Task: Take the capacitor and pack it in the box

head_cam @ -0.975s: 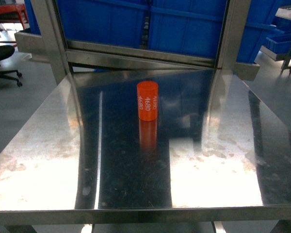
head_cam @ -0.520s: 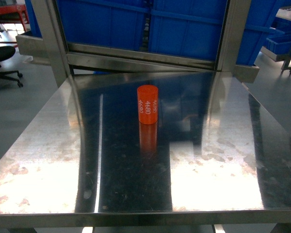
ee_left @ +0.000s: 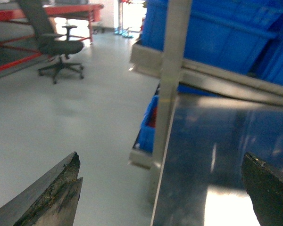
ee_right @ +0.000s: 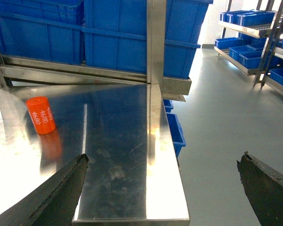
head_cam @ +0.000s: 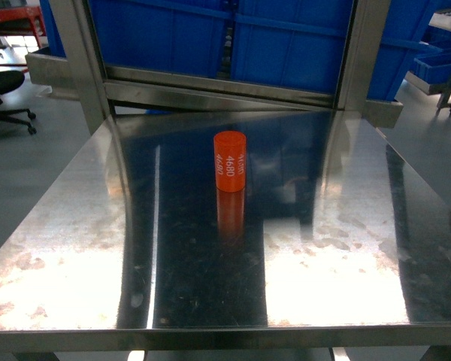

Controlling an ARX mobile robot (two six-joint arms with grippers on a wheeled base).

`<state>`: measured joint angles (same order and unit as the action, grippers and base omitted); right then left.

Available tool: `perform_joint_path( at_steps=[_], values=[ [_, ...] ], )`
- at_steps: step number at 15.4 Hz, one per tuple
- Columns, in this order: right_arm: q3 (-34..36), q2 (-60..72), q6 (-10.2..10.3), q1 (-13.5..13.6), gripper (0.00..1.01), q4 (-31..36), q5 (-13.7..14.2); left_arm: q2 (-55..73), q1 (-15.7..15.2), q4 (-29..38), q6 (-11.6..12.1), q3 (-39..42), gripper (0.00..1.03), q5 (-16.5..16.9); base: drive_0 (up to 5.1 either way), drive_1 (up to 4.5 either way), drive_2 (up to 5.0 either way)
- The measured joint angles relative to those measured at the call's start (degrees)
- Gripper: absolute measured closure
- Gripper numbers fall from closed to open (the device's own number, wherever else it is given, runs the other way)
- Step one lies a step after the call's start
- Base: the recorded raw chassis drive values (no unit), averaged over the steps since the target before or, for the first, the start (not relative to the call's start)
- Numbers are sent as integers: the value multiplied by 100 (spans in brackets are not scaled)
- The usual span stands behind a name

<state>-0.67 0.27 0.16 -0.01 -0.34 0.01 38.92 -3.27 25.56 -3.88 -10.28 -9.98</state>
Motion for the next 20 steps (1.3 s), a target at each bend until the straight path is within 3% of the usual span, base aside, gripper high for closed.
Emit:
perform_joint_path(
  at_steps=[1, 2, 6, 11, 20],
  values=[
    [0, 0, -2, 0, 3, 4, -2, 1478, 125, 1073, 2, -671, 5, 542, 0, 0, 0],
    [0, 0, -2, 0, 3, 7, 0, 2802, 330, 1541, 4, -1453, 5, 981, 0, 0, 0],
    [0, 0, -2, 0, 3, 4, 0, 5657, 1152, 1290, -9, -3580, 5, 2031, 0, 0, 0],
    [0, 0, -2, 0, 3, 4, -2, 7399, 1856, 1084, -24, -5206, 5, 2306, 0, 0, 0],
    [0, 0, -2, 0, 3, 4, 0, 8848, 2199, 411, 31, -6885, 5, 2387, 0, 0, 0]
  ],
)
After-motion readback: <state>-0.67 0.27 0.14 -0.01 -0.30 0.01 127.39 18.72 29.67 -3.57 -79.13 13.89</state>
